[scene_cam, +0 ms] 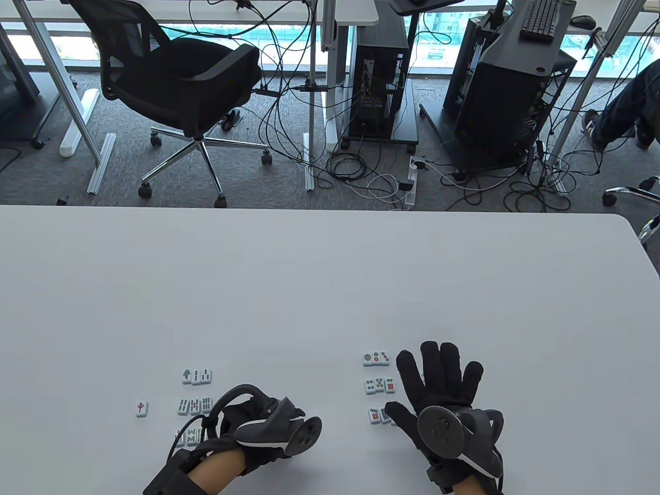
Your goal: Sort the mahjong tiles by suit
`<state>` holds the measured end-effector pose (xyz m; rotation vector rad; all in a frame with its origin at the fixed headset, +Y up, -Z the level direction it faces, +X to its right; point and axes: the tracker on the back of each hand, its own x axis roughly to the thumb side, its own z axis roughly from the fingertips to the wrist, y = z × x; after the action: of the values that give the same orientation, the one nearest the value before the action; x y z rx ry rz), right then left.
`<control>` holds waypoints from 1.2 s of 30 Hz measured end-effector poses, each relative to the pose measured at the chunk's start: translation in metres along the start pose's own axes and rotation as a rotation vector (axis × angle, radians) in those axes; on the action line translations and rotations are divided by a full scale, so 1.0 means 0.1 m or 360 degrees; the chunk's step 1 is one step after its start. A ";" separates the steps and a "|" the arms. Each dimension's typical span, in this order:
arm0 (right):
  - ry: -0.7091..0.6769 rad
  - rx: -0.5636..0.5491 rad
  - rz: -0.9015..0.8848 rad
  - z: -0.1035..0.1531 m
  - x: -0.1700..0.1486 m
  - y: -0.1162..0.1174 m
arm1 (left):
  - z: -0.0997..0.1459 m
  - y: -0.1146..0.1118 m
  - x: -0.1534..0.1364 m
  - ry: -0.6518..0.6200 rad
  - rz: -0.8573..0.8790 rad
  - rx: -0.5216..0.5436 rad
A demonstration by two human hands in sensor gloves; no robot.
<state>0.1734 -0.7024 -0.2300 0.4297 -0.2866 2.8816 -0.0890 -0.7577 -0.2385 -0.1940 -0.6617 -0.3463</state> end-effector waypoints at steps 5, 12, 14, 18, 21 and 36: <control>0.0008 0.0008 0.0000 0.00 -0.01 0.01 | -0.01 0.01 0.02 -0.0006 -0.0005 0.0053; 0.0018 0.0017 -0.0002 -0.01 -0.02 0.01 | 0.00 0.00 0.07 -0.0058 -0.0063 0.0120; 0.0020 0.0024 -0.0006 -0.01 -0.03 0.01 | -0.01 -0.01 0.08 -0.0066 -0.0072 0.0116; 0.0014 0.0036 -0.0014 -0.01 -0.02 0.02 | -0.01 -0.02 0.07 -0.0107 -0.0005 0.0095; 0.0012 0.0033 -0.0013 -0.01 -0.02 0.02 | 0.01 -0.02 0.04 -0.0126 -0.0015 0.0117; 0.0027 0.0031 0.0001 -0.01 -0.03 0.02 | 0.90 -0.14 -1.65 0.0559 0.0107 0.0011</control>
<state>0.1754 -0.7050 -0.2325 0.4087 -0.2565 2.8892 -0.2667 -0.7036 -0.2719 -0.1439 -0.3090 -0.3039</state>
